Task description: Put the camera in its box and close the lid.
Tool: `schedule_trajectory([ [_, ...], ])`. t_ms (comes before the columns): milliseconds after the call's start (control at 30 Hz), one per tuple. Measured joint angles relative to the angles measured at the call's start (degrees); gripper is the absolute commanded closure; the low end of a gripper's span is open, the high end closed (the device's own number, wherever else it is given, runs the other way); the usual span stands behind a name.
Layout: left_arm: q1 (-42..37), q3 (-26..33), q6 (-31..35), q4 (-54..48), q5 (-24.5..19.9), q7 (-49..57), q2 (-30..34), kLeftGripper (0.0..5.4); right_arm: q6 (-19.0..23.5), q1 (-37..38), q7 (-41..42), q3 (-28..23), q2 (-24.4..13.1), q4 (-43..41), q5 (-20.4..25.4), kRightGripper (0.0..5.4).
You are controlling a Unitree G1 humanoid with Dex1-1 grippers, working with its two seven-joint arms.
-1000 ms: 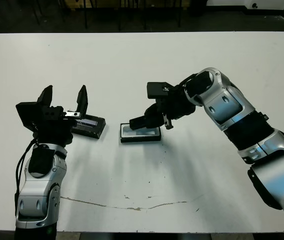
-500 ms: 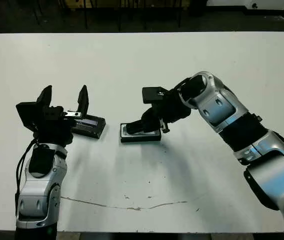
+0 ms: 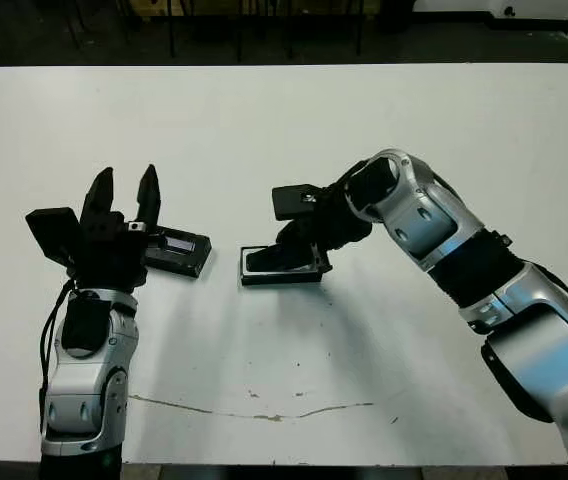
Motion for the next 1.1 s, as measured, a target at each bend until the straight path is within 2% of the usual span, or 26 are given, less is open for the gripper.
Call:
schedule_trajectory([
  [267,0.49,-0.22,-0.77,0.2,0.24,-0.58,0.17,5.4,-0.92,0.87,-1.28,0.14,0.45,0.05,-1.09,4.52],
  [467,0.72,-0.21,-1.03,0.24,0.33,-0.69,0.22,5.4,0.09,1.85,-2.22,-0.76,0.91,-0.34,-1.33,4.52],
  [567,0.77,-0.2,-1.03,0.24,0.13,-0.74,0.22,5.4,-0.61,2.27,-2.16,-1.8,0.74,-0.15,-0.68,4.02],
  [667,0.77,-0.21,-1.04,0.31,0.15,-0.94,0.26,5.4,-4.56,2.27,-1.79,-3.28,0.44,1.12,0.95,3.46],
  [867,0.78,-0.19,-1.04,0.42,0.25,-1.26,0.64,5.4,-9.62,2.22,-2.19,-6.82,-1.32,1.8,2.93,2.41],
  [1100,0.8,-0.38,-1.01,0.53,0.29,-1.26,0.74,5.4,-10.15,2.02,-3.46,-12.51,-3.07,1.81,5.95,1.17],
])
